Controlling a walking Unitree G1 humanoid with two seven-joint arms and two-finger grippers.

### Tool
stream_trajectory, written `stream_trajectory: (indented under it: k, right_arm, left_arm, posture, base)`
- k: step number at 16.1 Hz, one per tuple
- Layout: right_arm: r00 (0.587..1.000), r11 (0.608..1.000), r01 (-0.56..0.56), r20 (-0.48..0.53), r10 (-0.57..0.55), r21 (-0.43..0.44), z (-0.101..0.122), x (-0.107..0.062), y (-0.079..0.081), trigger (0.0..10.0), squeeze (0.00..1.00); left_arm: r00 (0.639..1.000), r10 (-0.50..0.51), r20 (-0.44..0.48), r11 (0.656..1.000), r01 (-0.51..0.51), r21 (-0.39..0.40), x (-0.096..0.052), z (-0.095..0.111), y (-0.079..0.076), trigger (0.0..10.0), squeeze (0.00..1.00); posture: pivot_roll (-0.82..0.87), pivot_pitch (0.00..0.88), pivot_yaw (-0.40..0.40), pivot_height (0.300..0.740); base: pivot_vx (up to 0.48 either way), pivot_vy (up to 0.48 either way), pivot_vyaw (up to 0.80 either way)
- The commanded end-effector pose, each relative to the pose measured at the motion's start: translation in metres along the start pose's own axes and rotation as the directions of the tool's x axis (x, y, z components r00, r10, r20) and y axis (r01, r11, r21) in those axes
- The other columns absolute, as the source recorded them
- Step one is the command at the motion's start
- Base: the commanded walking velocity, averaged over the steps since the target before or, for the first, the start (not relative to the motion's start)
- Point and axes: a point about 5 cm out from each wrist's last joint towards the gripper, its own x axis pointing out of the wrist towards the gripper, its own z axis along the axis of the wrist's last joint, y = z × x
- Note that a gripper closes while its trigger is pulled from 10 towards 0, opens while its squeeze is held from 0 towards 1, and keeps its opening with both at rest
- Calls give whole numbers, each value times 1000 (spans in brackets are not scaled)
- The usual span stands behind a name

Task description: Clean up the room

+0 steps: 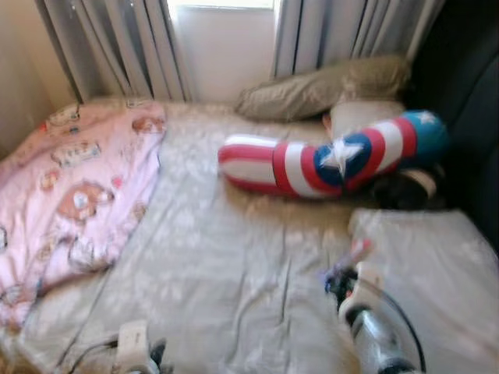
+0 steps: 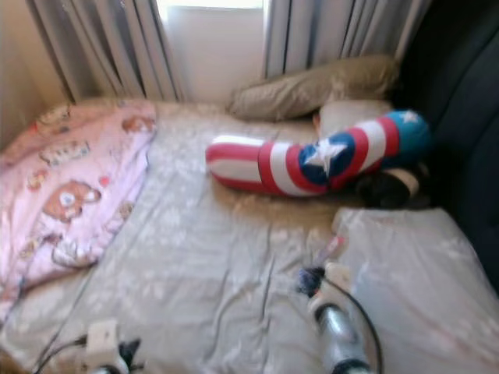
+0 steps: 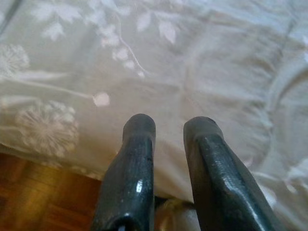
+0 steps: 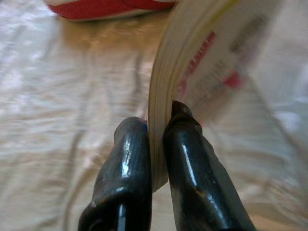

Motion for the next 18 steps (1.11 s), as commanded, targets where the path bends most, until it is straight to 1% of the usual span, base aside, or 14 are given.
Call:
stream_trajectory:
  k: [1, 4, 5, 6, 7, 8, 10, 12, 13, 15, 16, 17, 18]
  right_arm:
    - [1000, 1000, 4, 31, -3, -9, 5, -1, -6, 10000, 0]
    - [997, 998, -44, 62, 47, -48, 12, 1, 0, 10000, 0]
    - [994, 996, -69, 75, 74, -59, 14, 2, 4, 10000, 0]
    - [990, 992, -103, 87, 109, -70, 17, 3, 9, 10000, 0]
    - [977, 979, -183, 96, 191, -88, 19, 4, 18, 10000, 0]
    - [968, 969, -222, 94, 232, -107, 20, 4, 22, 10000, 0]
    - [958, 960, -252, 108, 265, -121, 22, 4, 26, 10000, 0]
    - [937, 936, -322, 95, 337, -142, 21, 3, 33, 10000, 0]
    - [925, 927, -355, 98, 367, -125, 21, 3, 37, 10000, 0]
    - [901, 903, -412, 92, 423, -120, 22, 3, 44, 10000, 0]
    - [896, 897, -425, 86, 436, -122, 22, 3, 47, 10000, 0]
    - [893, 893, -428, 82, 442, -141, 22, 3, 51, 10000, 0]
    - [899, 897, -414, 83, 430, -154, 23, 4, 51, 10000, 0]
  left_arm:
    - [998, -31, 49, 1000, 31, -2, 3, 10, -7, 10000, 0]
    - [979, -69, 191, 998, 69, 6, 6, 33, -13, 10000, 0]
    - [966, -81, 246, 997, 80, 15, 6, 41, -15, 10000, 0]
    - [952, -80, 295, 997, 79, 15, 5, 47, -15, 10000, 0]
    - [931, -77, 358, 997, 77, 14, 2, 56, -14, 10000, 0]
    - [917, -82, 391, 996, 83, 17, 1, 60, -14, 10000, 0]
    - [894, -104, 436, 994, 102, 28, -2, 66, -18, 10000, 0]
    - [864, -132, 485, 991, 121, 54, -5, 76, -24, 10000, 0]
    - [853, -133, 505, 991, 124, 53, -5, 81, -24, 10000, 0]
    - [838, -138, 529, 990, 129, 54, -5, 91, -26, 10000, 0]
    - [832, -142, 537, 990, 132, 58, -5, 95, -27, 10000, 0]
    - [823, -146, 550, 989, 135, 61, -6, 101, -28, 10000, 0]
    - [817, -147, 557, 989, 136, 61, -6, 103, -28, 10000, 0]
  posture:
    - [38, 0, -18, 740]
    - [39, 0, -17, 740]
    - [40, 0, -15, 740]
    - [36, 0, -11, 740]
    - [31, 0, -7, 740]
    - [31, 0, -5, 740]
    - [29, 0, 2, 740]
    - [26, 0, 8, 740]
    - [27, 0, 9, 740]
    - [27, 0, 13, 740]
    - [28, 0, 16, 740]
    - [29, 0, 19, 740]
    - [29, 0, 18, 740]
  base:
    - [0, 0, 0]
    - [0, 0, 0]
    - [0, 0, 0]
    - [0, 0, 0]
    - [0, 0, 0]
    - [0, 0, 0]
    - [0, 0, 0]
    - [0, 0, 0]
    - [0, 0, 0]
    - [0, 0, 0]
    - [0, 0, 0]
    - [0, 0, 0]
    - [0, 0, 0]
